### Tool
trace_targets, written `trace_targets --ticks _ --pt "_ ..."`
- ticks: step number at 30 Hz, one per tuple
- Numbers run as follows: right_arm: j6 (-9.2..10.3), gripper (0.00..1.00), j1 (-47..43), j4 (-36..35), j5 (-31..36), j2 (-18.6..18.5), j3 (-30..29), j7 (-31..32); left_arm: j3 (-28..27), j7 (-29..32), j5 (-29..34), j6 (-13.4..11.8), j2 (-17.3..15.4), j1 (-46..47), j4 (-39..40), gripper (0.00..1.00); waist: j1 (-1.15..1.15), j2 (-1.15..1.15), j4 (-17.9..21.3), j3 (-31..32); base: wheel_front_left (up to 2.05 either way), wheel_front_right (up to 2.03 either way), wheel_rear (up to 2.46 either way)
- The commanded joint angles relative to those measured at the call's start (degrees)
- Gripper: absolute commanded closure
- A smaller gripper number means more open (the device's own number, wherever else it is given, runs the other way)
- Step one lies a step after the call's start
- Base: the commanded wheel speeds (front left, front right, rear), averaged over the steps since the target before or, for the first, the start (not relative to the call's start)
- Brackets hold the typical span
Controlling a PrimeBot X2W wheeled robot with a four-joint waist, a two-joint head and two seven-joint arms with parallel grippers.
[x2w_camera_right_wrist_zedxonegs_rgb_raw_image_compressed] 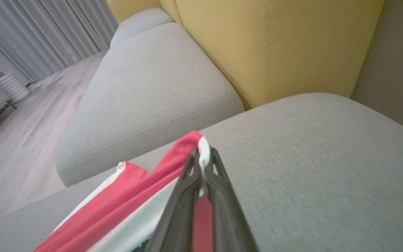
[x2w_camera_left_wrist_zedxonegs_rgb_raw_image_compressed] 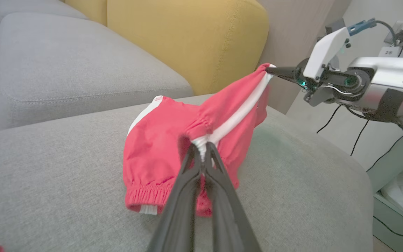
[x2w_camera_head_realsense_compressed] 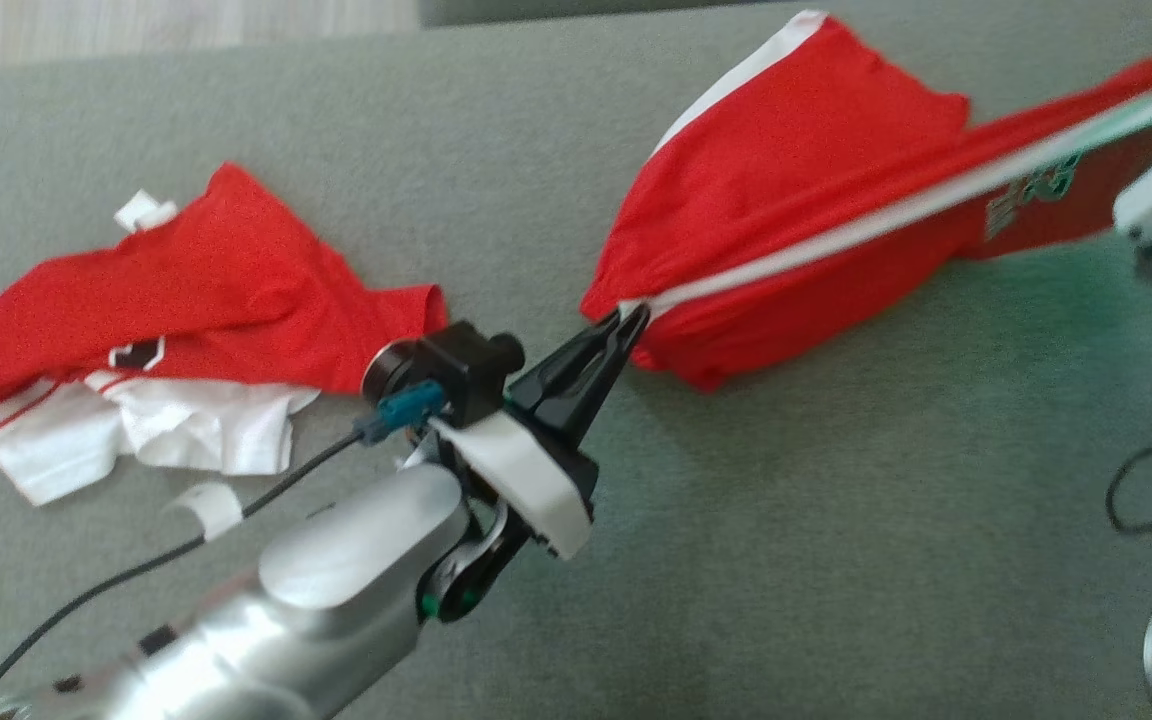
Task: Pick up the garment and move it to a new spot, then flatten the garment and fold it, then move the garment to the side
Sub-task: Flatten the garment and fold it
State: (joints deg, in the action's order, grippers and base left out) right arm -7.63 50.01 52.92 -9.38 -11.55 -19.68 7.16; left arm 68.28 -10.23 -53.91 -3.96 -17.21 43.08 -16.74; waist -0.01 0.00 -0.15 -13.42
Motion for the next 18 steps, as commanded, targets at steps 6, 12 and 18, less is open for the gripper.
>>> trace_targets --ticks 6,12,18 --pt "0.14 1.0 9.7 -0.9 7.1 1.1 -2.7 -0.1 -3.0 -0.9 0.1 0.5 1.5 5.3 -2.0 1.0 0.01 0.0 -4.5 -5.2 0.0 0.0 0.0" --pt "0.14 1.0 15.6 1.9 14.3 2.2 -4.5 -0.6 -2.8 -1.6 1.2 1.4 4.3 7.9 -5.3 1.0 0.01 0.0 -7.7 -9.2 0.0 0.0 0.0" --pt "0.14 1.0 18.3 4.7 21.3 2.3 -6.7 -1.4 -2.2 -2.2 1.8 2.9 6.7 9.6 -7.9 1.0 0.01 0.0 -10.1 -11.7 0.0 0.0 0.0"
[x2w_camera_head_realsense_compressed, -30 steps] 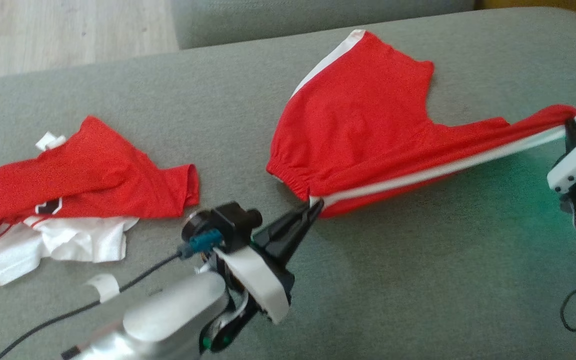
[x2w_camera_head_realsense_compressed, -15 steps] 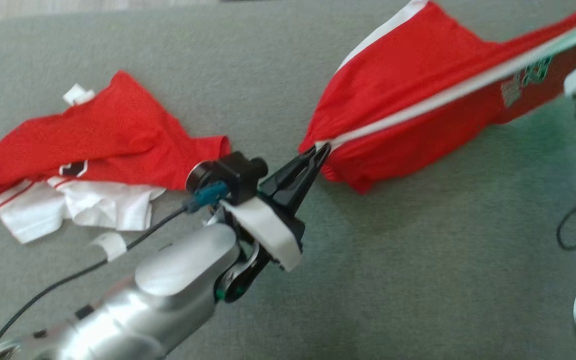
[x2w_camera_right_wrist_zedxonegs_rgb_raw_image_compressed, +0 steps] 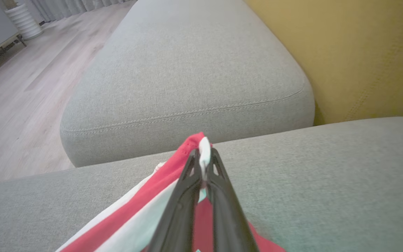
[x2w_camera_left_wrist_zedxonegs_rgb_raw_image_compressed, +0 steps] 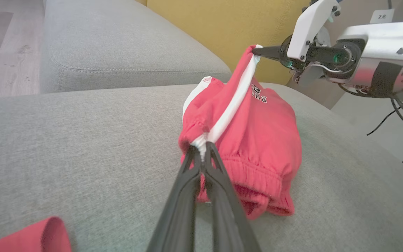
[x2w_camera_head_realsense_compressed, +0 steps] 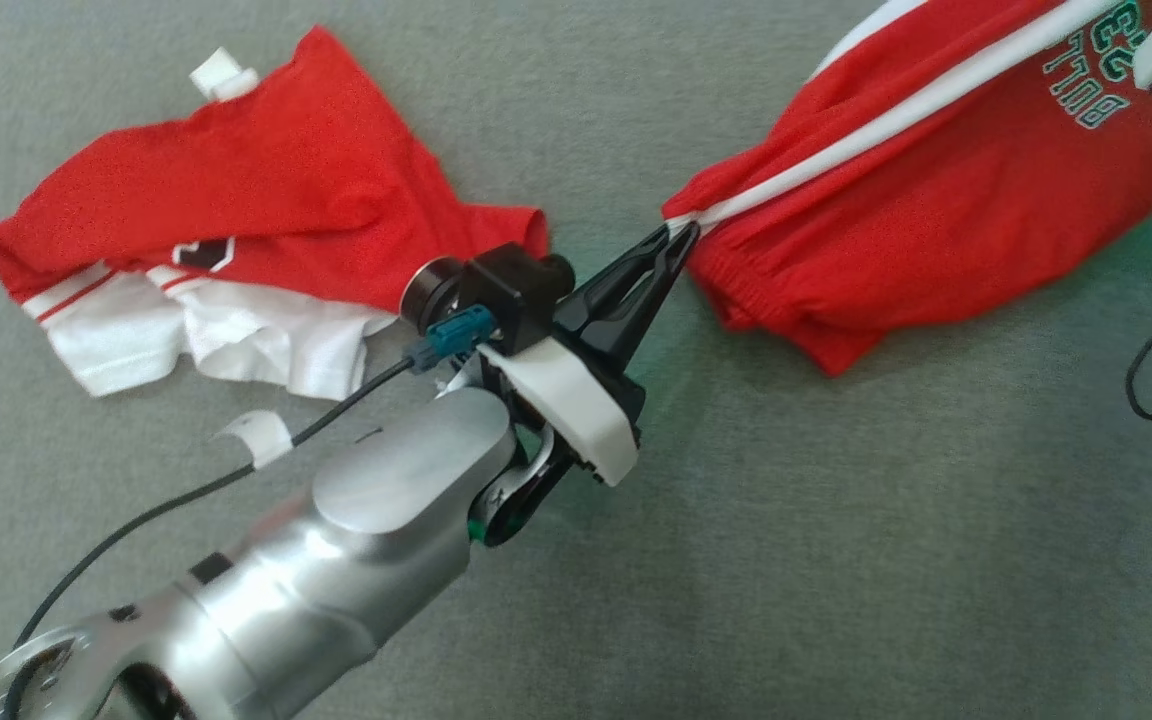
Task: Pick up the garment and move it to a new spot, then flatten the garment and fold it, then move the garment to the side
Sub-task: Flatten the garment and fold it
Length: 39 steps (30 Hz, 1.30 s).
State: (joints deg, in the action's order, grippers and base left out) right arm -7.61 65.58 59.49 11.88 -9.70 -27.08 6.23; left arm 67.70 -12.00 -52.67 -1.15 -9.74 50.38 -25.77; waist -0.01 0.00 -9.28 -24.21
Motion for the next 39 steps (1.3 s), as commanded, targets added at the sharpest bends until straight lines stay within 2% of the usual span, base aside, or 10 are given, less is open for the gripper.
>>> trace_targets --ticks 1,9,10,11,12,19,27,31,34,39 --pt "0.12 1.0 3.1 -1.4 0.9 0.4 0.1 -0.7 -1.6 -0.6 0.7 0.3 -0.3 2.6 0.8 1.0 0.01 0.0 -1.4 -1.3 0.0 0.0 0.0" --pt "0.12 1.0 5.0 1.2 6.9 -0.1 -3.9 -2.4 -1.0 -1.2 1.2 1.7 2.7 3.9 -2.1 1.0 0.01 0.0 -3.6 -2.9 0.0 0.0 0.0" --pt "0.12 0.0 5.0 1.1 8.0 -0.4 -4.3 -2.7 -0.9 -1.1 1.2 1.7 3.0 4.1 -2.4 0.93 0.01 0.0 -3.8 -3.1 0.0 0.0 0.0" --pt "0.12 0.0 5.1 1.1 8.9 -0.5 -4.8 -2.8 -0.8 -1.1 1.2 1.7 3.2 4.2 -2.8 0.5 0.01 0.0 -3.9 -3.3 0.0 0.0 0.0" --pt "0.12 0.0 5.3 1.1 9.5 -0.7 -5.5 -3.1 -0.8 -1.1 1.3 1.6 3.4 4.3 -3.1 0.0 0.01 0.0 -4.0 -3.4 0.0 0.0 0.0" --pt "0.12 0.0 7.3 2.8 10.5 -0.3 -8.4 -7.4 -1.5 -2.0 1.9 0.9 3.8 4.3 -4.9 0.0 0.01 0.0 -2.8 -2.4 0.0 0.0 0.0" --pt "0.12 0.0 8.7 6.2 7.4 -0.8 -6.4 -14.1 -4.2 -2.7 1.9 -0.3 2.6 2.6 -5.8 0.0 0.01 0.0 -0.4 1.3 0.0 0.0 0.0" --pt "0.12 0.0 8.6 8.6 3.6 -0.3 -3.1 -18.4 -6.6 -2.9 2.9 -1.5 1.1 1.5 -5.2 0.0 0.01 0.0 1.3 4.1 0.0 0.0 0.0" --pt "0.12 0.0 7.3 9.2 0.6 0.4 0.7 -20.3 -10.7 -3.0 4.4 -3.1 -0.1 -0.1 -3.0 0.0 0.01 0.0 2.4 6.1 0.0 0.0 0.0" --pt "0.12 0.0 2.3 6.0 -6.7 2.8 8.0 -21.2 -18.4 -3.0 8.0 -5.8 -2.4 -4.8 1.2 0.0 0.01 0.0 4.4 9.5 0.0 0.0 0.0"
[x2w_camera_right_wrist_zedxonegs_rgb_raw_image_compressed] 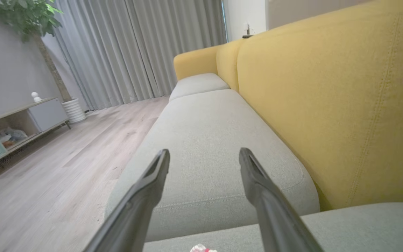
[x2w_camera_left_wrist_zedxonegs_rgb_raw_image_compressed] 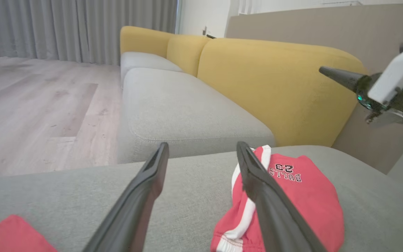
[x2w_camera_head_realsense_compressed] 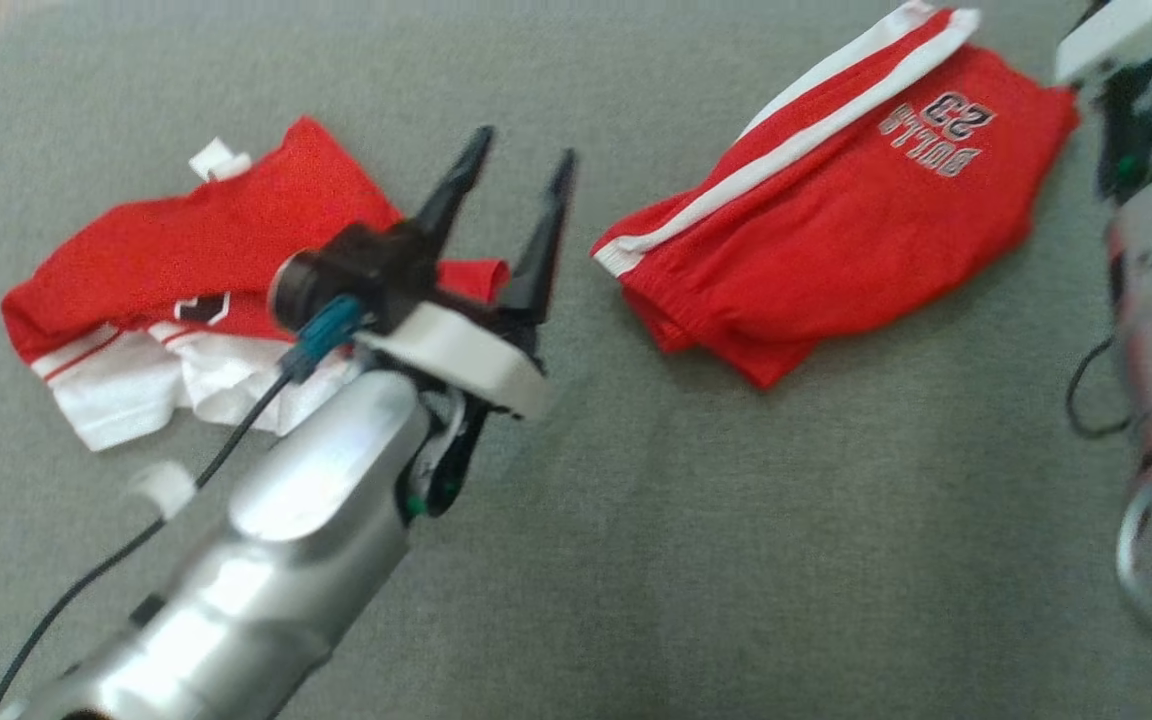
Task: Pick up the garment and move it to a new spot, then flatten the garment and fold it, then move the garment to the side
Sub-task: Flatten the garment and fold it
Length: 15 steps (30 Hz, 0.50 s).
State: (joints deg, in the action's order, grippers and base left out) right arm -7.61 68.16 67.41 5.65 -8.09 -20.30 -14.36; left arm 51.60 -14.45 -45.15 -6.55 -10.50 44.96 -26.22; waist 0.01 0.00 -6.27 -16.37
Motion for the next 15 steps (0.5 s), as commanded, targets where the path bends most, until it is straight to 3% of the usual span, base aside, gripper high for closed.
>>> trace_targets --ticks 1,10,15 --pt "0.12 0.0 -2.1 -3.9 -2.0 1.6 3.2 -0.6 -3.9 -0.5 1.4 -0.9 -2.0 -0.5 2.4 0.0 -0.01 0.0 1.7 2.3 0.0 0.0 0.0" --pt "0.12 0.0 -28.4 -24.9 -17.7 1.2 17.8 -0.6 -16.0 -0.5 9.7 -3.4 -3.2 -14.0 8.0 0.0 -0.01 0.0 3.8 8.0 0.0 0.0 0.0" --pt "0.12 0.0 -41.3 -34.8 -20.5 1.4 19.3 0.4 -20.5 -0.5 14.3 -4.2 -2.4 -22.0 10.1 0.0 -0.01 0.0 4.0 9.4 0.0 0.0 0.0"
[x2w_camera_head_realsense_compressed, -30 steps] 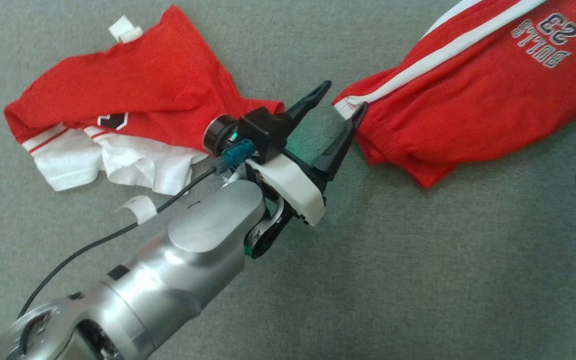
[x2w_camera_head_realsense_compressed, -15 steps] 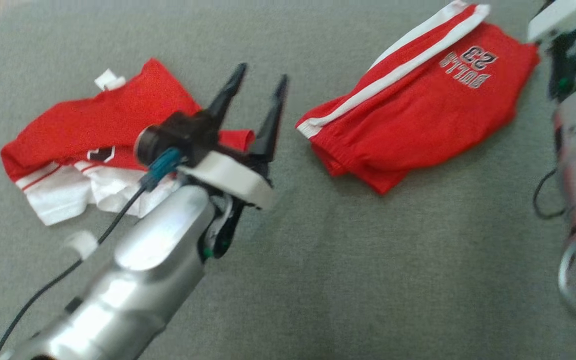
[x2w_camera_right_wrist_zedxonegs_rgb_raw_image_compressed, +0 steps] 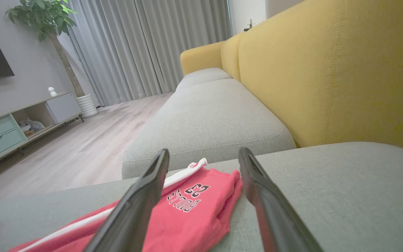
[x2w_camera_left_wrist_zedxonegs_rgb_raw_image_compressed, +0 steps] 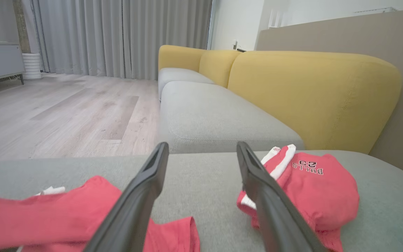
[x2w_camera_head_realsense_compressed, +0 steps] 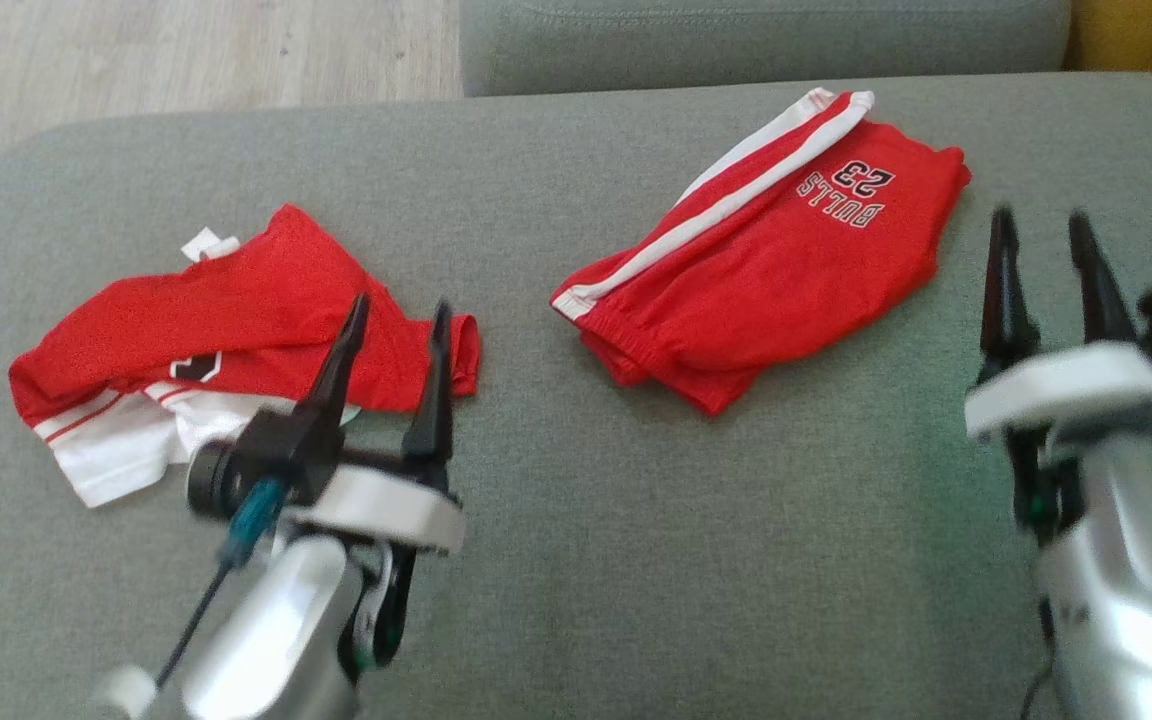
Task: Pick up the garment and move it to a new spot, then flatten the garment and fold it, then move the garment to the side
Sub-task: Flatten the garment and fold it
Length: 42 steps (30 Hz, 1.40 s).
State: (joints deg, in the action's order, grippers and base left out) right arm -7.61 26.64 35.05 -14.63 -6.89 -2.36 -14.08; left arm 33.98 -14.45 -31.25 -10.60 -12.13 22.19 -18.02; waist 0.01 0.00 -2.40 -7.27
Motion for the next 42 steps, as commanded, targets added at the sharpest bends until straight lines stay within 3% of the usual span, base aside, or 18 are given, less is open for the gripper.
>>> trace_targets --ticks 1,5,10,16,22,33,42 --pt "0.12 0.0 -2.1 -4.2 -0.4 0.6 1.2 0.4 -4.0 -0.5 0.9 -0.2 -0.3 -0.9 2.3 0.0 -0.01 0.0 0.2 0.5 0.0 0.0 0.0" --pt "0.12 0.0 -10.1 -9.4 1.3 2.1 1.3 1.8 -8.2 -0.5 3.5 -0.1 1.6 -6.7 3.7 0.0 -0.01 0.0 0.4 1.1 0.0 0.0 0.0" --pt "0.12 0.0 -14.4 -13.2 2.8 3.3 0.6 3.5 -12.6 -0.5 6.9 2.0 4.2 -11.0 5.3 0.0 -0.01 0.0 0.1 1.0 0.0 0.0 0.0" --pt "0.12 0.0 -13.5 -16.1 4.8 3.7 -0.1 6.5 -14.3 -0.5 10.1 4.7 5.8 -10.5 5.2 0.0 -0.01 0.0 -1.1 -0.7 0.0 0.0 0.0" --pt "0.12 0.0 -6.8 -17.4 8.4 3.5 -3.6 12.1 -15.5 -0.5 12.2 7.1 7.3 -8.3 4.4 0.0 -0.01 0.0 -3.3 -5.0 0.0 0.0 0.0" --pt "0.12 0.0 14.0 -6.3 14.7 3.4 -16.9 26.2 -16.1 -0.5 13.8 10.1 8.9 -4.9 3.2 0.0 -0.01 0.0 -9.0 -12.5 0.0 0.0 0.0" --pt "0.12 0.0 24.6 5.6 29.3 -0.1 -33.8 30.3 -15.5 -0.5 12.6 11.0 9.2 -3.1 3.1 0.0 -0.01 0.0 -12.7 -15.1 0.0 0.0 0.0"
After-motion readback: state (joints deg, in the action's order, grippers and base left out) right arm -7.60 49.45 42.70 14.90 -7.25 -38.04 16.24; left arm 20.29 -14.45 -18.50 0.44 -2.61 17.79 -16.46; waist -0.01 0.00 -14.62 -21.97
